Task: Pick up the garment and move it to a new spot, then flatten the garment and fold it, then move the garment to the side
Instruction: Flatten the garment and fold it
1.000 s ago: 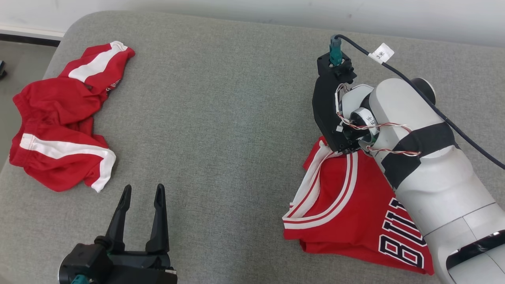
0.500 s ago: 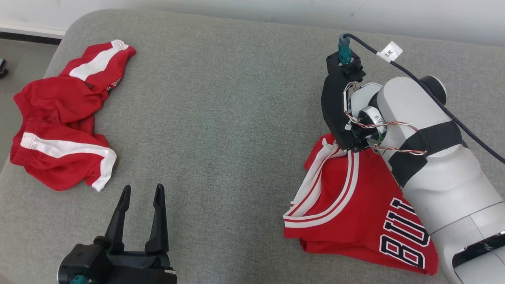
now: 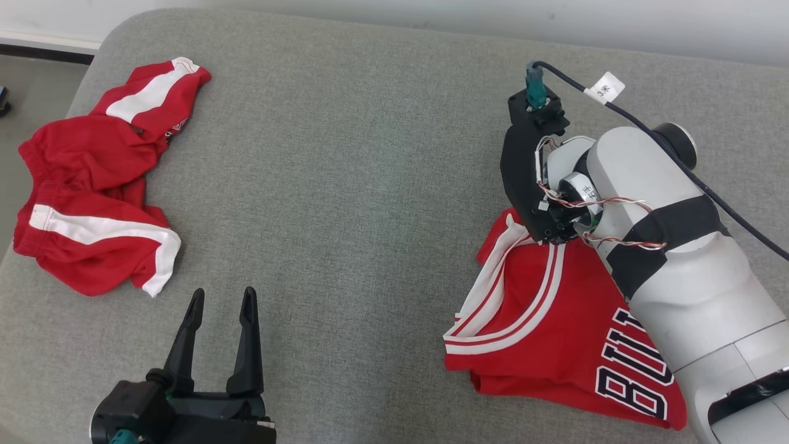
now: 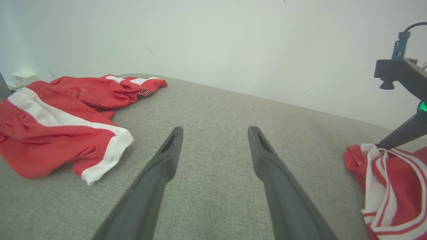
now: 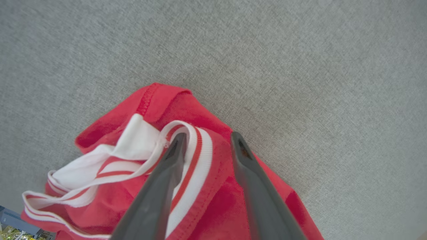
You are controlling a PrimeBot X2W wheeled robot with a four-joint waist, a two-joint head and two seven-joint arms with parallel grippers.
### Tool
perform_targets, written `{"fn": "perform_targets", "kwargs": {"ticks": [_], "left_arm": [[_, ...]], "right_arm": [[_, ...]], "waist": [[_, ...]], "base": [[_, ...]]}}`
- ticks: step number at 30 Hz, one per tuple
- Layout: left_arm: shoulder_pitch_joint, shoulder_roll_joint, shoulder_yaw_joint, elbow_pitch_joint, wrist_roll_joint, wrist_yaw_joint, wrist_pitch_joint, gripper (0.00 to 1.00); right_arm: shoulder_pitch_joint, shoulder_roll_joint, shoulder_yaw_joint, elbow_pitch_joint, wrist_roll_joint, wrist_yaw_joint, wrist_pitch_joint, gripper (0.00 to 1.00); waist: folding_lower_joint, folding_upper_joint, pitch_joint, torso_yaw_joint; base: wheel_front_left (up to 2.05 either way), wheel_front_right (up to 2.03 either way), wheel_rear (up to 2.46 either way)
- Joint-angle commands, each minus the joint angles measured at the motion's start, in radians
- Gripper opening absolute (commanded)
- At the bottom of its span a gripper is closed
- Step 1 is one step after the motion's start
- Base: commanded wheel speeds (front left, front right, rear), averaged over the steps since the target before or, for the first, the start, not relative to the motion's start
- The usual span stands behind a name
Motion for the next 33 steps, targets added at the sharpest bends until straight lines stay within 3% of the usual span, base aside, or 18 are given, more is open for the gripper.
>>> {"fn": "perform_targets", "kwargs": {"ticks": [1, 16, 28, 29, 30, 31, 33], "left_arm": [[-0.005, 0.0, 0.002, 0.0, -0.004, 0.001, -0.003, 1.0], [-0.011, 0.0, 0.024, -0.007, -0.002, 0.001, -0.003, 1.0], [-0.027, 0.0, 0.017, -0.007, -0.007, 0.001, -0.003, 1.0], [-0.026, 0.0, 0.018, -0.007, -0.007, 0.001, -0.003, 1.0], [-0.025, 0.0, 0.02, -0.007, -0.007, 0.001, -0.003, 1.0], [-0.024, 0.0, 0.022, -0.008, -0.006, 0.001, -0.003, 1.0], [-0.022, 0.0, 0.026, -0.007, -0.006, 0.001, -0.003, 1.0]], "right_arm": [[0.005, -0.005, 0.008, -0.014, 0.014, -0.002, -0.001, 0.0], [0.013, -0.018, 0.059, -0.142, 0.093, -0.002, -0.08, 0.0], [0.096, -0.022, 0.09, -0.136, 0.109, -0.003, -0.279, 0.0], [0.102, -0.019, 0.095, -0.135, 0.113, -0.003, -0.292, 0.05], [0.108, -0.017, 0.098, -0.136, 0.117, -0.003, -0.303, 0.45], [0.109, -0.017, 0.096, -0.138, 0.117, -0.003, -0.319, 1.0], [0.101, -0.014, 0.087, -0.151, 0.116, -0.003, -0.371, 1.0]], "waist": [[0.0, 0.0, 0.003, 0.001], [0.0, 0.0, 0.009, -0.034], [0.0, 0.0, 0.032, -0.028], [0.0, 0.0, 0.033, -0.028], [0.0, 0.0, 0.033, -0.028], [0.0, 0.0, 0.033, -0.029], [0.0, 0.0, 0.032, -0.032]], "base": [[0.0, 0.0, 0.0], [0.0, 0.0, 0.0], [0.0, 0.0, 0.0], [0.0, 0.0, 0.0], [0.0, 0.0, 0.0], [0.0, 0.0, 0.0], [0.0, 0.0, 0.0]]}}
